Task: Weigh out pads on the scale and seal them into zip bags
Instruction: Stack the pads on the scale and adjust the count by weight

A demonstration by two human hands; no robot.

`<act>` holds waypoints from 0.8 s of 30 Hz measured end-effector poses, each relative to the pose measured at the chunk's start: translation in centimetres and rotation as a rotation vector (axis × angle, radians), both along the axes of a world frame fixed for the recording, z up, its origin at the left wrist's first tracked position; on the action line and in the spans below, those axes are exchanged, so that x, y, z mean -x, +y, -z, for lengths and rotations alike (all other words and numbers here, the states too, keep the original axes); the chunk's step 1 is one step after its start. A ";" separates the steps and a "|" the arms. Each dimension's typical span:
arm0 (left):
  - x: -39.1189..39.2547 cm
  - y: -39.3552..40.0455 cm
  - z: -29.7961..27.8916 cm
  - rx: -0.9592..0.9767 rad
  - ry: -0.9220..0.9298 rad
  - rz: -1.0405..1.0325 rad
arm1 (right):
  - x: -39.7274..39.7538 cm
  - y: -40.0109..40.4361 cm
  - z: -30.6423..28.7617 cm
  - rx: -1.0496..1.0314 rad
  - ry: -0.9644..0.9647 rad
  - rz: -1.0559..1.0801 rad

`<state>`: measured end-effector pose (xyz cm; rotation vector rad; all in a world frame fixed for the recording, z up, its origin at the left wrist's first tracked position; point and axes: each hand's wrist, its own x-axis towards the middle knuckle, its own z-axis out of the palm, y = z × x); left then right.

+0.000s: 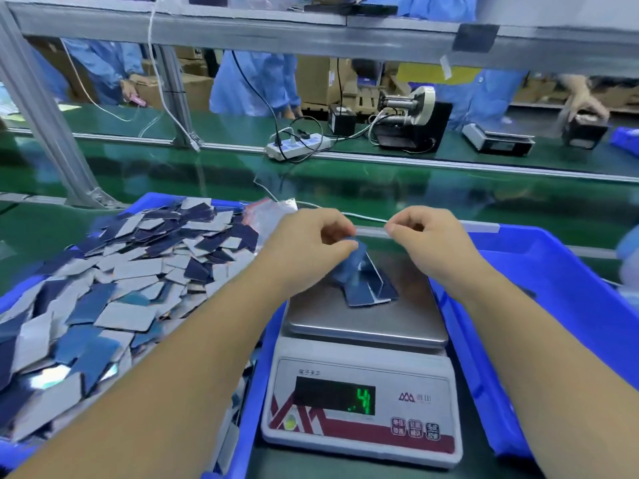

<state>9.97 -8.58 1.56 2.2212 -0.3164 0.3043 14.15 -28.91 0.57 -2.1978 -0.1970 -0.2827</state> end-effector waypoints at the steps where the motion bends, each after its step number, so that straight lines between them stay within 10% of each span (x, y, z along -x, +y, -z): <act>1: 0.1 0.1 0.1 -0.048 0.008 -0.006 | 0.0 0.1 0.0 0.012 0.003 -0.004; 24: 0.3 2.1 1.2 0.015 -0.024 -0.091 | 0.7 -0.4 -0.8 0.109 0.035 -0.046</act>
